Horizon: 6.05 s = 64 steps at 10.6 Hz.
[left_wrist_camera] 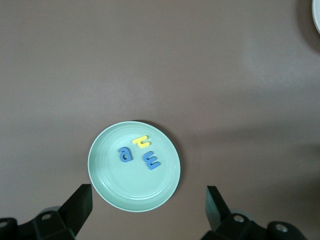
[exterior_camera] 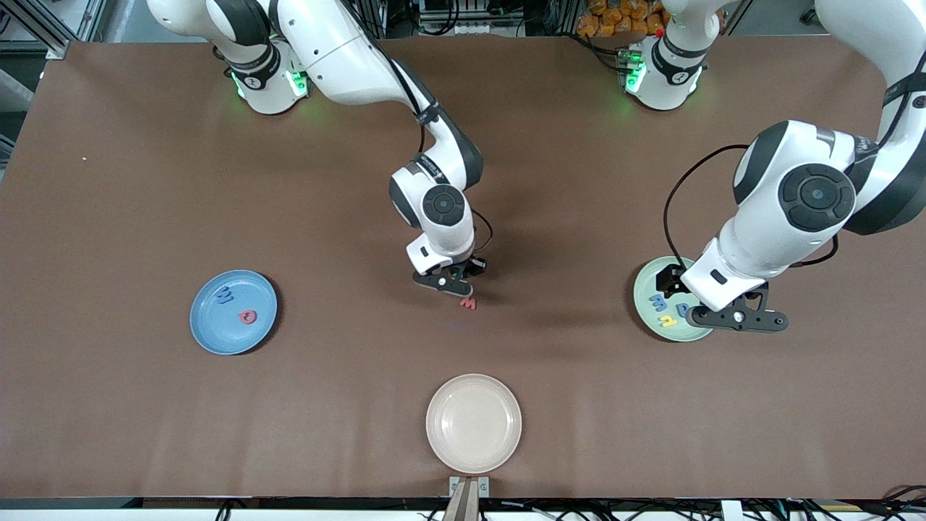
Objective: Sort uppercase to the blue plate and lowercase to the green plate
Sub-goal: 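Release the E on the green plate while the right gripper grasps the R, then carry the R to the blue plate while the left gripper reaches the w, then release the R on the blue plate while the left gripper grasps the w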
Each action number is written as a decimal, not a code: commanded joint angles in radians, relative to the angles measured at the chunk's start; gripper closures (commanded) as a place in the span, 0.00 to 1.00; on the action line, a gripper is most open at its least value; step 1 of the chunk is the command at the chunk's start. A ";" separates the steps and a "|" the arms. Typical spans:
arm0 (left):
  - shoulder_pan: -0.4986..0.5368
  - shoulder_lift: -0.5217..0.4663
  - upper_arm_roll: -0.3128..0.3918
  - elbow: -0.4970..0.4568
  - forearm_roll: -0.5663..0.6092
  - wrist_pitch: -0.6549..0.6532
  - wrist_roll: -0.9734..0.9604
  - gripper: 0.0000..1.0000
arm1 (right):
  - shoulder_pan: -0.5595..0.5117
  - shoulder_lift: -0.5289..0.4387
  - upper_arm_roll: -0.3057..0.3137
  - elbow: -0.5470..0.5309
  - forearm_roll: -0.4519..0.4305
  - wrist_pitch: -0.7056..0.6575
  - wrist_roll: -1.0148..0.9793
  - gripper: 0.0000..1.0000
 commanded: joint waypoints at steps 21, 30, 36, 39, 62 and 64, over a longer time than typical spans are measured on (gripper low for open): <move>-0.616 0.258 0.240 0.038 0.058 0.417 -0.331 0.00 | -0.416 -0.147 -0.269 -0.004 0.022 -0.408 -1.158 1.00; -0.919 0.445 0.490 0.164 0.055 0.616 -0.513 0.00 | -0.478 -0.284 -0.267 -0.331 0.018 -0.168 -1.421 1.00; -0.944 0.491 0.531 0.164 0.058 0.665 -0.502 0.06 | -0.479 -0.295 -0.266 -0.313 0.022 -0.218 -1.410 0.00; -0.933 0.490 0.531 0.164 0.052 0.665 -0.502 0.12 | -0.470 -0.290 -0.264 -0.296 0.024 -0.209 -1.404 0.00; -0.924 0.502 0.531 0.164 0.045 0.666 -0.498 0.65 | -0.470 -0.285 -0.263 -0.296 0.024 -0.214 -1.402 0.00; -0.924 0.499 0.531 0.164 0.045 0.668 -0.499 0.68 | -0.469 -0.289 -0.263 -0.296 0.024 -0.215 -1.395 0.00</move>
